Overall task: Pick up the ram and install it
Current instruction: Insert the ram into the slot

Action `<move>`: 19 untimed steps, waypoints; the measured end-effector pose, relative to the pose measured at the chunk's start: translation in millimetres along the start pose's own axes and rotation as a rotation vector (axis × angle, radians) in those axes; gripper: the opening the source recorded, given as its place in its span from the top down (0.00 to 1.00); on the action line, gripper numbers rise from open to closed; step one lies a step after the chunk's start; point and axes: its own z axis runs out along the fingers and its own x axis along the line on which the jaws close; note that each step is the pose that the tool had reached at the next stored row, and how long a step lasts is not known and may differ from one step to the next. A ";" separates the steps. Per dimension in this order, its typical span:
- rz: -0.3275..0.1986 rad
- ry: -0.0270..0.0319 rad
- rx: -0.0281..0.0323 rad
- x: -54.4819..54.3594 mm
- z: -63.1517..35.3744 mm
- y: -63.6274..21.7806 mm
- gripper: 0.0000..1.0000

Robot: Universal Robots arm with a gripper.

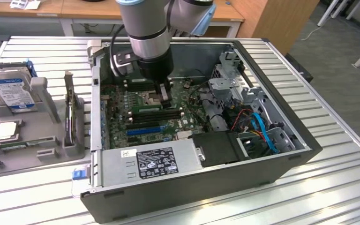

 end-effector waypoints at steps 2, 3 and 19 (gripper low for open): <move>0.000 -0.0001 0.0009 0.0 1.4 0.4 0.88; 0.000 0.0000 0.0011 0.0 1.9 0.5 0.88; 0.000 -0.0002 0.0017 0.0 8.9 1.9 0.88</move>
